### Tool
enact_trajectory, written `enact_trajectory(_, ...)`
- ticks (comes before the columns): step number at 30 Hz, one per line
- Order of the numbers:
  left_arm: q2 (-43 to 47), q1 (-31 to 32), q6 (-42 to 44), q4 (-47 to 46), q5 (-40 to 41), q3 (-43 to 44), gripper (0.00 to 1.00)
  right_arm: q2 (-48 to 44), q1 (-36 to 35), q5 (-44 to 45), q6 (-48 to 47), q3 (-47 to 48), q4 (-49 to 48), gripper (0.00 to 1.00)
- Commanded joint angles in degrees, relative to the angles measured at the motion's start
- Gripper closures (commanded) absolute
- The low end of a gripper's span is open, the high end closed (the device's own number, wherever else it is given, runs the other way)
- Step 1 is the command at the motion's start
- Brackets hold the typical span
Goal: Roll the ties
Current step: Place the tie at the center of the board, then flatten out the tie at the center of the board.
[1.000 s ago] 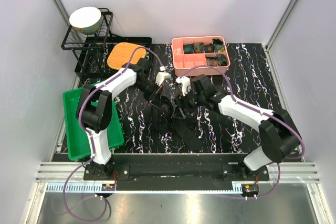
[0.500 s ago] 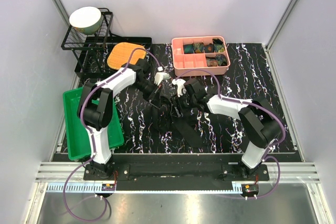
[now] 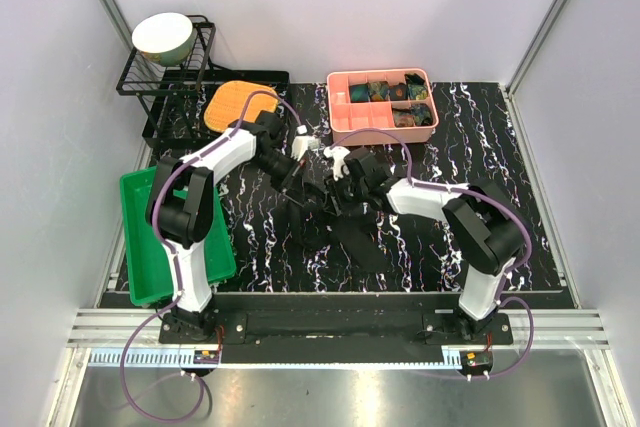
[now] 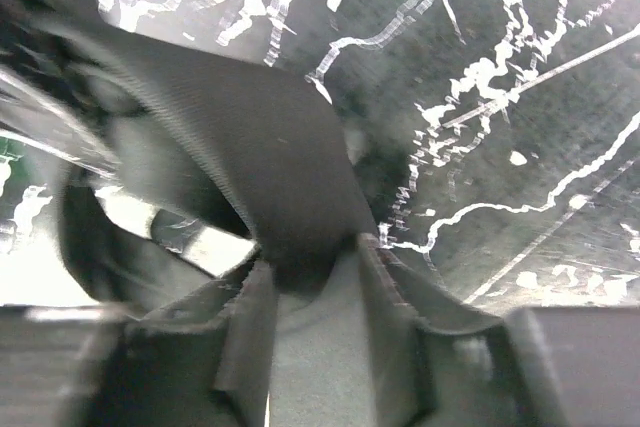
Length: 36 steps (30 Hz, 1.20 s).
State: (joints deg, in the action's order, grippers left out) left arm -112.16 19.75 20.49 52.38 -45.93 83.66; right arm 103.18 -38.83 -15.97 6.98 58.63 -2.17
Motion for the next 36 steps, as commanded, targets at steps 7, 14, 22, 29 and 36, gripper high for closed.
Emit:
enact_trajectory(7, 1.23, -2.17, 2.18, -0.96, 0.93, 3.17, 0.83, -5.43, 0.76, 2.96, -6.54, 5.08, 12.52, 1.0)
enact_trajectory(14, 11.05, -4.01, 3.41, -7.63, 6.99, 1.17, 0.35, -12.12, 13.04, -5.29, -10.2, 8.85, 29.13, 1.0)
enact_trajectory(22, 24.88, 2.56, 23.44, -12.56, 10.32, -11.66, 0.16, -6.95, 29.59, -6.96, -30.17, 16.42, 56.09, 1.0)
enact_trajectory(29, 19.27, 18.12, 24.52, -22.57, 18.85, -13.44, 0.2, -0.52, 36.46, -14.26, -41.52, 20.47, 69.14, 1.0)
enact_trajectory(36, 2.05, 27.7, 26.7, -24.52, 24.75, -1.24, 0.35, -2.89, 37.33, -19.53, -40.12, 20.91, 69.41, 1.0)
